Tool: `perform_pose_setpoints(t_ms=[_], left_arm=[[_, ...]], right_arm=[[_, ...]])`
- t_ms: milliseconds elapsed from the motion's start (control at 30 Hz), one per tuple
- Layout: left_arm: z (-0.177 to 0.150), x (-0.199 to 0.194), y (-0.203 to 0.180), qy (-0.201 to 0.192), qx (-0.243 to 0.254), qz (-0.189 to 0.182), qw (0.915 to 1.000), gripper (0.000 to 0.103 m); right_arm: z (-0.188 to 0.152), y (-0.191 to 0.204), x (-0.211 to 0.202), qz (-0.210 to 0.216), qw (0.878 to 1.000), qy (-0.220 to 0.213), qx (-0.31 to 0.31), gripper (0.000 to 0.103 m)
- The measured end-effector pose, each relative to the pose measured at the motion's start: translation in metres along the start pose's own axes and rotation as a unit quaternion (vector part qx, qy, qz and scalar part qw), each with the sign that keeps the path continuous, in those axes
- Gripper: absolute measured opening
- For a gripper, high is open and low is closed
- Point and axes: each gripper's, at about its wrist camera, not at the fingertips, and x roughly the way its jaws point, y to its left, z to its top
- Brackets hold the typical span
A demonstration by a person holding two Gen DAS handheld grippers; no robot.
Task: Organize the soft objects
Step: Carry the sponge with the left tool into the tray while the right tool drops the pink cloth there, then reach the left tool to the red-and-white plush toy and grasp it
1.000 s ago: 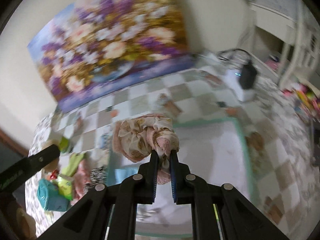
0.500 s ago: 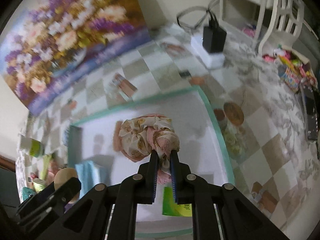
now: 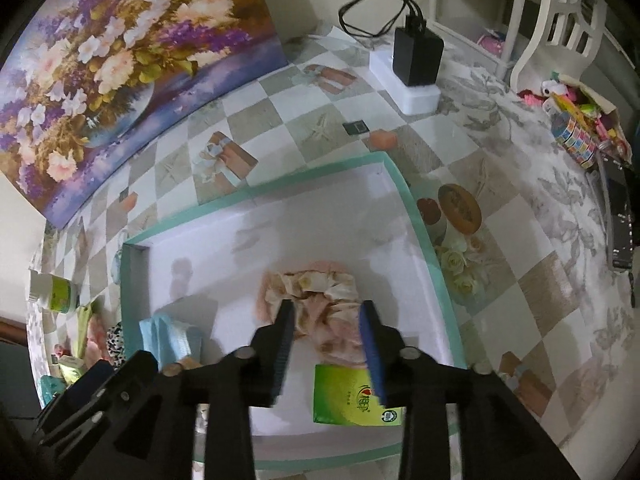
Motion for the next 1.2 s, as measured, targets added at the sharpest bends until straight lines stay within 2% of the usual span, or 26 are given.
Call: perform_pose_setpoints(t_ms=[33,133,333,467,633,833,1067,1200], left_arm=[[0.002,-0.002,0.004,-0.005,-0.006,0.004,1.0,0.08],[0.007,-0.007,0.022,-0.02,-0.029,0.024,0.9991,0.09],[0.017,-0.015,0.06,-0.039,-0.065,0.068,0.9948,0.09],[0.022,-0.023,0.085,-0.047,-0.088,0.079,0.9918,0.091],[0.026,-0.038,0.118,-0.061,-0.117,0.09,0.9872,0.096],[0.021,-0.061,0.175,-0.073,-0.162,0.104,0.9785,0.096],[0.002,-0.084,0.252,-0.084,-0.239,0.153,0.9551,0.096],[-0.009,-0.091,0.283,-0.083,-0.259,0.17,0.9472,0.096]], right_arm=[[0.0,0.002,-0.004,-0.002,1.0,-0.005,-0.004,0.056],[0.0,0.011,-0.011,-0.003,1.0,-0.016,-0.019,0.061],[-0.005,0.032,-0.015,-0.01,0.998,-0.022,-0.055,0.075],[-0.009,0.047,-0.016,-0.008,0.997,-0.027,-0.076,0.083],[-0.014,0.062,-0.018,-0.001,0.995,-0.033,-0.093,0.102],[-0.021,0.083,-0.017,0.001,0.993,-0.028,-0.114,0.103],[-0.037,0.119,-0.019,0.042,0.987,-0.028,-0.151,0.103],[-0.049,0.146,-0.021,0.075,0.981,-0.024,-0.179,0.103]])
